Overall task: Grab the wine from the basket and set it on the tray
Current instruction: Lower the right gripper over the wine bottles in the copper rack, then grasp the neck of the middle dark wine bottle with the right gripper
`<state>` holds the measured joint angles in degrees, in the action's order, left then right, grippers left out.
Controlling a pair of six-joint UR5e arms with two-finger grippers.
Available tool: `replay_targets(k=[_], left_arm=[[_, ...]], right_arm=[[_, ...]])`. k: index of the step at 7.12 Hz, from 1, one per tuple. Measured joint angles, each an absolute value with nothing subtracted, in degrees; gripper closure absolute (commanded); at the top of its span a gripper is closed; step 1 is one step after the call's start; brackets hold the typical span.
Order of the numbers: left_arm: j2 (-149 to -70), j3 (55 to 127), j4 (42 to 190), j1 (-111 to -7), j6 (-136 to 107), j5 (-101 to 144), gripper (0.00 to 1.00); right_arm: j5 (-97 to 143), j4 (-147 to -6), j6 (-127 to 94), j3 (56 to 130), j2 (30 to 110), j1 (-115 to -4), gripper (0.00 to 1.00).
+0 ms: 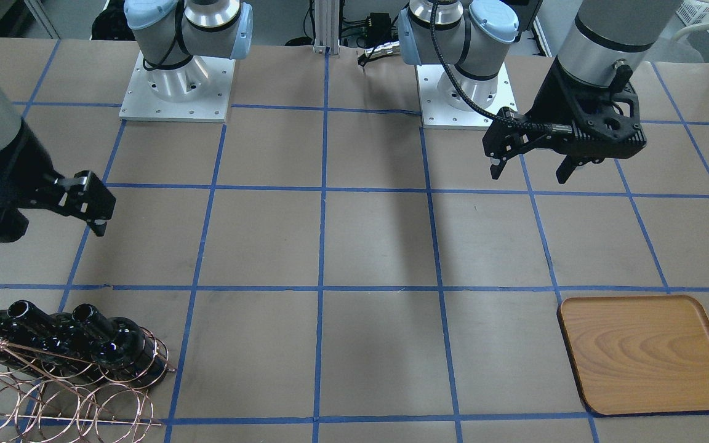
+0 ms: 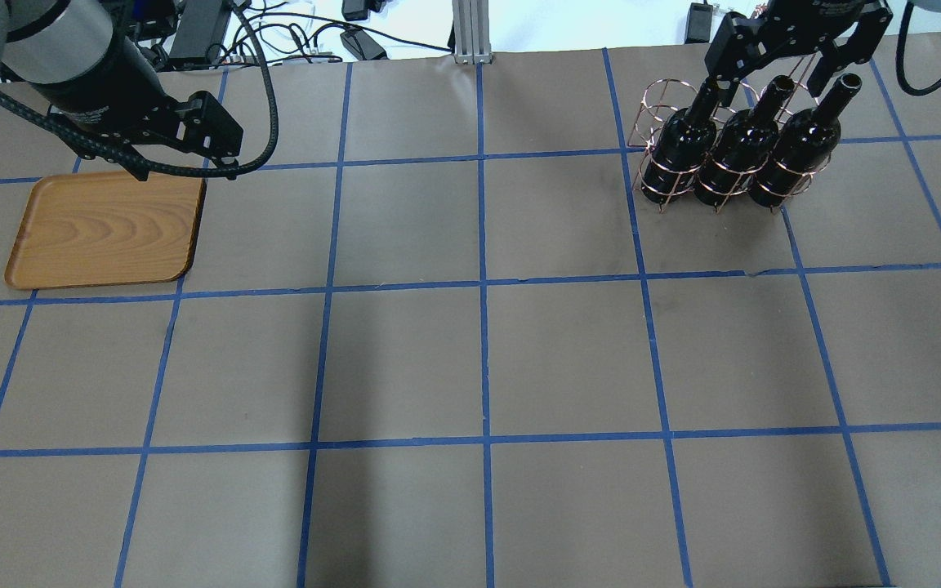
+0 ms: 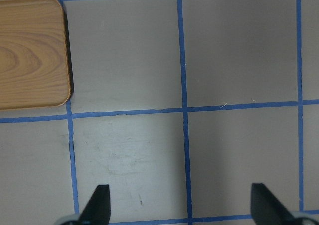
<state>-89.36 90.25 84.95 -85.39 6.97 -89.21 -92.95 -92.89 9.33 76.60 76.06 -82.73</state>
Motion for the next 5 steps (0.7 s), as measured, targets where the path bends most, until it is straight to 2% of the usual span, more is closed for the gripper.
replay_targets(k=[1,4,5], left_arm=[[-89.3,90.5,84.9,-85.4,7.0,-89.2,0.0],[-89.2,90.7,84.8,-85.4,7.0,-89.2,0.0],[-89.2,90.8,85.0,-85.5,7.0,-89.4,0.0]], right_arm=[[-92.8,-95.4,11.5,76.6,74.0,-81.3,0.0],[-93.0,-101.5,12.8,76.6,69.2,-80.4,0.1],[-93.0,-102.3,12.8,76.6,68.1,-80.4,0.18]])
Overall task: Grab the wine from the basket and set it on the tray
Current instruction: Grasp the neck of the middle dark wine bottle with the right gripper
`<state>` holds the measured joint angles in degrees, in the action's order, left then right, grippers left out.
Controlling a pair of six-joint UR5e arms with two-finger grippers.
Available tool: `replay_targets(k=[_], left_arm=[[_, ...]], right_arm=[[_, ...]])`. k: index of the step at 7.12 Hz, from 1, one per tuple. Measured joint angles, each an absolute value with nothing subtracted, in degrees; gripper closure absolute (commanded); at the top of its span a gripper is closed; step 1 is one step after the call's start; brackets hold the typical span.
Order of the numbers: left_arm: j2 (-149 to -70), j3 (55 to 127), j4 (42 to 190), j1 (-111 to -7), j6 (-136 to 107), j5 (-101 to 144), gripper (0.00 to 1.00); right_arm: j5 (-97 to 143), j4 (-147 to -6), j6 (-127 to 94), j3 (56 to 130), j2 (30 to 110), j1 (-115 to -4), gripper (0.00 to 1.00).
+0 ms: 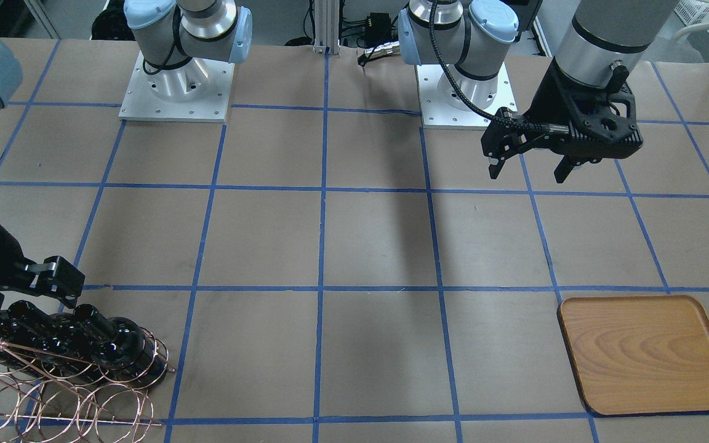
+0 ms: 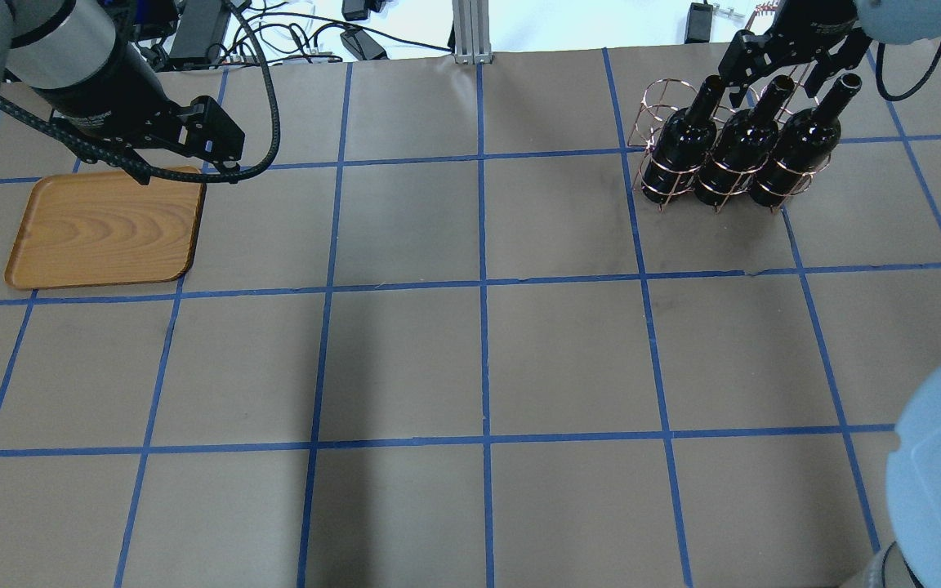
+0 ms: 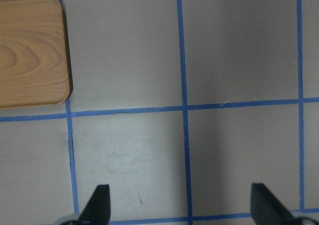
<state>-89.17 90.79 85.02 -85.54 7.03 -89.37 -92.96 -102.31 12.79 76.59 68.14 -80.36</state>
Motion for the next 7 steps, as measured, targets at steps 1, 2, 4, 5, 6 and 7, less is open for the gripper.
replay_targets(k=[1,2,4,5,6,7], left_arm=[[-89.1,91.0,85.3,-85.7,7.0,-89.7,0.0],[-89.0,91.3,85.3,-85.8,7.0,-89.7,0.0],[-89.4,91.6,84.9,-85.9,7.1,-89.5,0.0],[-89.4,91.8,84.9,-85.9,7.1,-89.6,0.0],[-89.4,91.9,84.8,-85.9,7.1,-89.6,0.0],[-89.4,92.0,84.7,-85.9,7.1,-89.4,0.0]], right_arm=[[-92.9,-102.8,12.8,76.6,67.4,-80.3,0.39],[-92.9,-103.0,12.8,76.7,66.9,-80.3,0.45],[-92.7,-104.9,12.7,76.7,66.1,-80.2,0.48],[-92.6,-106.0,12.7,76.7,65.9,-79.9,0.51],[-92.4,-106.6,12.7,76.7,65.8,-79.6,0.58],[-92.3,-106.8,12.7,76.6,65.8,-79.5,0.7]])
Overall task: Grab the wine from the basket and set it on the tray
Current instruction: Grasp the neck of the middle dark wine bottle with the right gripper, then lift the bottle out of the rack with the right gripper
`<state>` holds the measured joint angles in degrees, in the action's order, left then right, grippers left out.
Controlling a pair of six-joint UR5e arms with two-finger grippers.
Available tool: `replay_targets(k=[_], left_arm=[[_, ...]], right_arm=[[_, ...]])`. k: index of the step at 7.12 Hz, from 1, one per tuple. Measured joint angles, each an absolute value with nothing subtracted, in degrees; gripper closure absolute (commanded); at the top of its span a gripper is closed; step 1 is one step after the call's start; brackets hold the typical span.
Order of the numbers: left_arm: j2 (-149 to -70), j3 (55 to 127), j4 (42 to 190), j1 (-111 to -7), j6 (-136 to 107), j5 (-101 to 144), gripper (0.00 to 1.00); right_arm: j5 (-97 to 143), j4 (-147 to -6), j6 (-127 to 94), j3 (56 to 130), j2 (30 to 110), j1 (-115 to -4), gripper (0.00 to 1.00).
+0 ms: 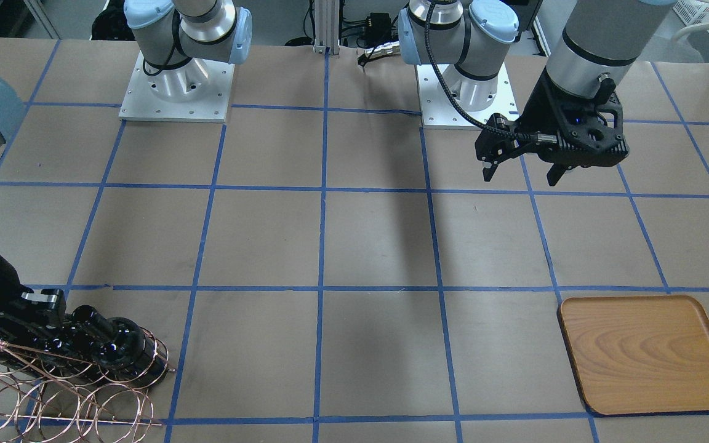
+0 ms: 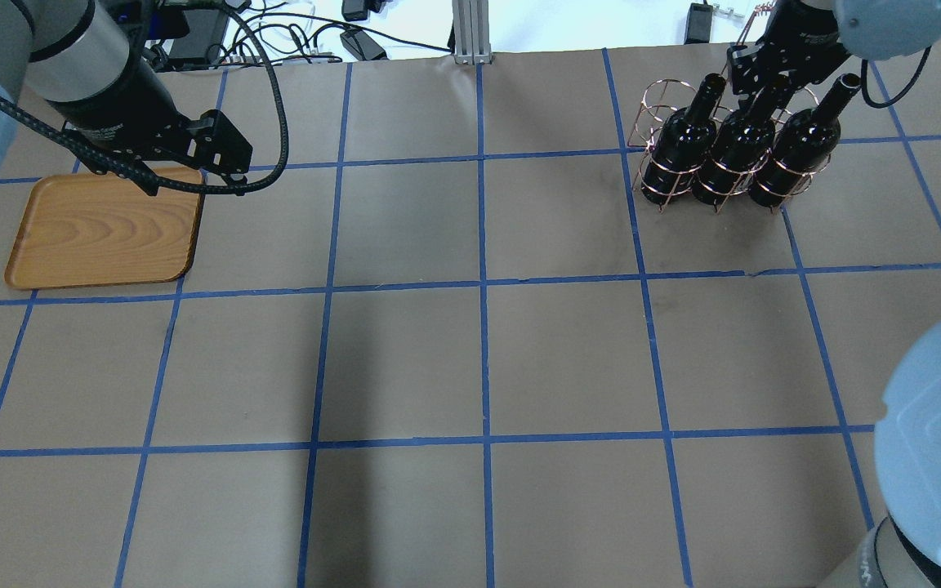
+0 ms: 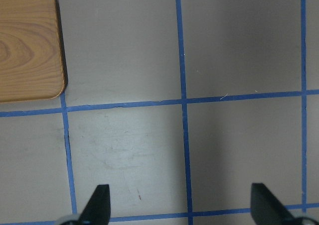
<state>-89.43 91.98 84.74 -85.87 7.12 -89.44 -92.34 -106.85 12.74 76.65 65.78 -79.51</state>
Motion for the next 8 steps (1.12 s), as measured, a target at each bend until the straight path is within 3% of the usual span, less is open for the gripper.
replay_targets(k=[2,6,8], left_arm=[[-89.2,92.0,84.9,-85.7,7.3,-89.8,0.0],[-89.0,92.1,85.0,-85.7,7.8,-90.1,0.0],[-89.0,92.0,84.9,-85.7,7.8,-90.1,0.0]], right_arm=[[-92.3,-106.9,12.7,76.6,66.0,-79.4,0.81],[-91.4,-105.8,12.5,75.9,70.0,-79.4,0.81],[-91.6,-98.8,12.5,70.5,73.6,-79.4,0.81]])
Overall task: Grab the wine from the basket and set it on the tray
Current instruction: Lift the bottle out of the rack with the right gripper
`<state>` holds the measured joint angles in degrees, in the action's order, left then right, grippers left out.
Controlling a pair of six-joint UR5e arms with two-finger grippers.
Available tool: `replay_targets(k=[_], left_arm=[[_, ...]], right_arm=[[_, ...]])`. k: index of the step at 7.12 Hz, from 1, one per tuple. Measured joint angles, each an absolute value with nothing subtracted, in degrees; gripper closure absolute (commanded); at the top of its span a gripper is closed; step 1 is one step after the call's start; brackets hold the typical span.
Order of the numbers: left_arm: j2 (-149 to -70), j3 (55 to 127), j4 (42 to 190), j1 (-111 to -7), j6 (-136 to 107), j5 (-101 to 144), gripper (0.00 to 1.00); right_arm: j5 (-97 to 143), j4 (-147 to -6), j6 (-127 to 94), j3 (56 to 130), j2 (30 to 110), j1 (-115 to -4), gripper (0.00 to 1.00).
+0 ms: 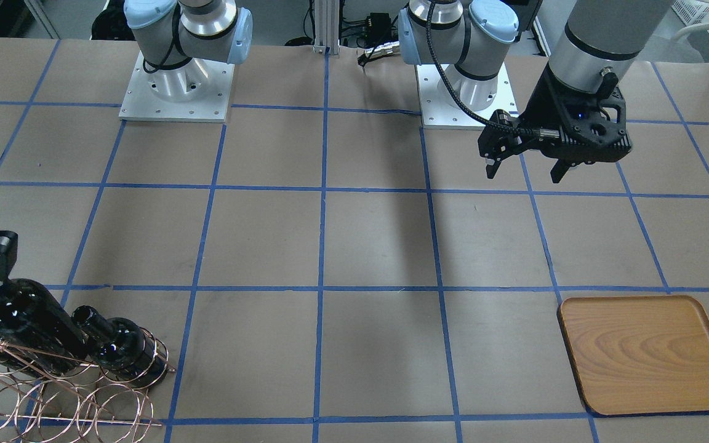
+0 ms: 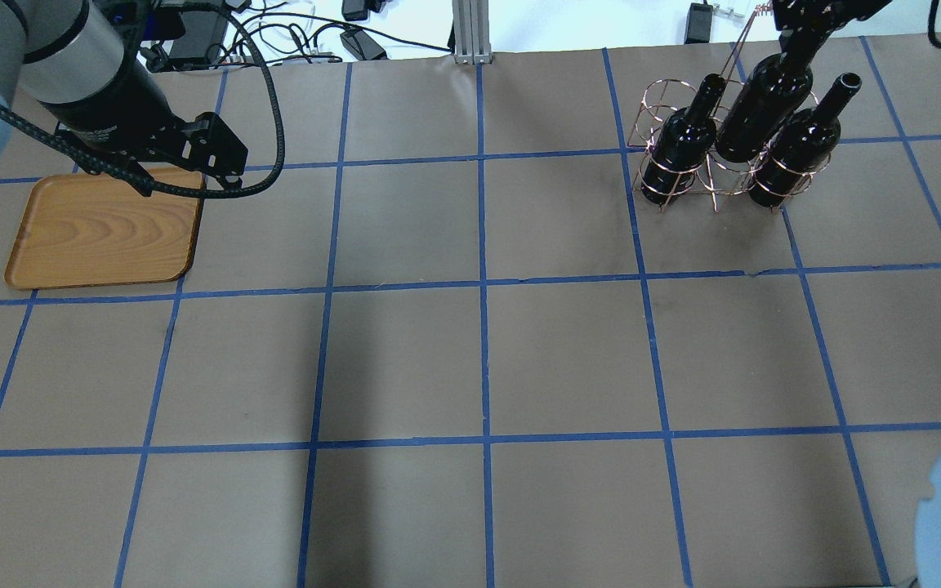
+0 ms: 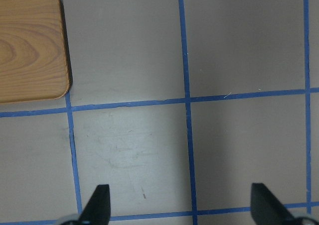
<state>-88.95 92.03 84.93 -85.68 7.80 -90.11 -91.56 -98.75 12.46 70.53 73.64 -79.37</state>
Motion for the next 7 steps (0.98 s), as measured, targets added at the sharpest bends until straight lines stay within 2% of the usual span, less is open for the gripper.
replay_targets(k=[2,3,5,7], left_arm=[[-88.9,92.0,84.8,-85.5,7.7,-90.0,0.0],[-88.9,92.0,84.7,-85.4,7.7,-89.9,0.0],[-88.9,91.7,84.7,-84.9,7.8,-89.8,0.0],[-88.9,91.7,84.6,-84.3,8.0,-89.7,0.0]], right_arm=[[-92.1,-90.2,11.9,67.9,76.6,-79.4,0.89],[-92.2,-87.4,10.5,70.1,78.3,-79.7,0.93],[-91.8,-86.0,4.9,80.1,84.3,-82.0,0.96],[-91.5,-86.4,-5.3,86.5,87.4,-88.7,0.96]])
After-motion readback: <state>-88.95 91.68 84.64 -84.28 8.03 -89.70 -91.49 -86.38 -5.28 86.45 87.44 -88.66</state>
